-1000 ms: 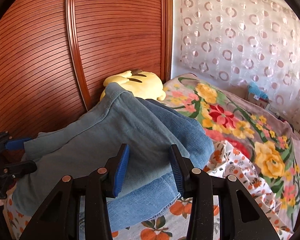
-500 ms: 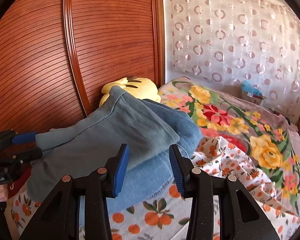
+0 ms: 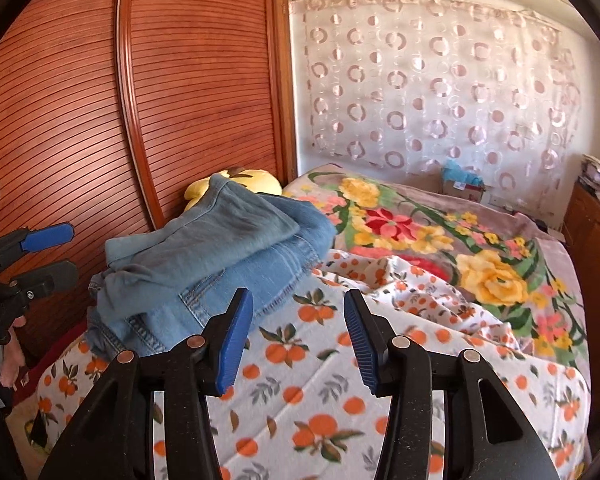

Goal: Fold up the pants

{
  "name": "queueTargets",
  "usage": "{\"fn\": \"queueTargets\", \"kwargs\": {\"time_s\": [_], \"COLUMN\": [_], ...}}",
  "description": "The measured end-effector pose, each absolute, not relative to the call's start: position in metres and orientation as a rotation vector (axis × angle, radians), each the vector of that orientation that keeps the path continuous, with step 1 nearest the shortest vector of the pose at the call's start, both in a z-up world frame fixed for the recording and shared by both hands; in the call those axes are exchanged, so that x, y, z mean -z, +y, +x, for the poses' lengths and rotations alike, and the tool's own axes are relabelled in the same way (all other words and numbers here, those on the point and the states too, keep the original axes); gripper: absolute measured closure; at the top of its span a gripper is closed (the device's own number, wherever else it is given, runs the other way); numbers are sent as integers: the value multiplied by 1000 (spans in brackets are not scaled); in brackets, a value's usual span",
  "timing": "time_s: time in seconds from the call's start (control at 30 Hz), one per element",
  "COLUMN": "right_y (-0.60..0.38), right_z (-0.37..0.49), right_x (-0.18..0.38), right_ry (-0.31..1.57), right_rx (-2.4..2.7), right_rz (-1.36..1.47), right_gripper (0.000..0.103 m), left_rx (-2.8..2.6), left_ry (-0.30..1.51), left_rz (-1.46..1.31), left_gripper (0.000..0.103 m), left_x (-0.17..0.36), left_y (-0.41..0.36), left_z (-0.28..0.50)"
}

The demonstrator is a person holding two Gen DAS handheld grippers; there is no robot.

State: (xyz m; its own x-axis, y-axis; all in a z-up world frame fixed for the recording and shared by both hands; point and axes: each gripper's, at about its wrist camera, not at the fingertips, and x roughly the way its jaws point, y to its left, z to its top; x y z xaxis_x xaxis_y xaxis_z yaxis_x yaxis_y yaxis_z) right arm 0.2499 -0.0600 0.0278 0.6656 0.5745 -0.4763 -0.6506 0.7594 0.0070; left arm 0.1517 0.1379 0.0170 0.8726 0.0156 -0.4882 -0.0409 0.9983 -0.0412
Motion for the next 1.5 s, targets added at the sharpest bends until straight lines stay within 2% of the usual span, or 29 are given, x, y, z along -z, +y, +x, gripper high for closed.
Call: {"fn": "queueTargets", "kwargs": {"time_s": [0.13,0.43,1.03,1.5], "right_y": [-89,-126,-146,-163], "right_z": [219,143,2,-35], "right_x": [-35,-53,-55,-41], "right_ry": [456,401,316,313], "right_rx": [-635,-484,-350,-342], "right_rz": [-150,-122,-41,-4], "right_gripper": [39,29,27,27], "left_rx": [13,95,106,83], "left_ry": [493,457,440,456], "left_rz": [-31,-9,5,19], "left_gripper": [15,15,15,15], "left_x": [-24,-37,-50,-41], "left_y": [119,76,33,21], "left_z": [148,133,88,44]}}
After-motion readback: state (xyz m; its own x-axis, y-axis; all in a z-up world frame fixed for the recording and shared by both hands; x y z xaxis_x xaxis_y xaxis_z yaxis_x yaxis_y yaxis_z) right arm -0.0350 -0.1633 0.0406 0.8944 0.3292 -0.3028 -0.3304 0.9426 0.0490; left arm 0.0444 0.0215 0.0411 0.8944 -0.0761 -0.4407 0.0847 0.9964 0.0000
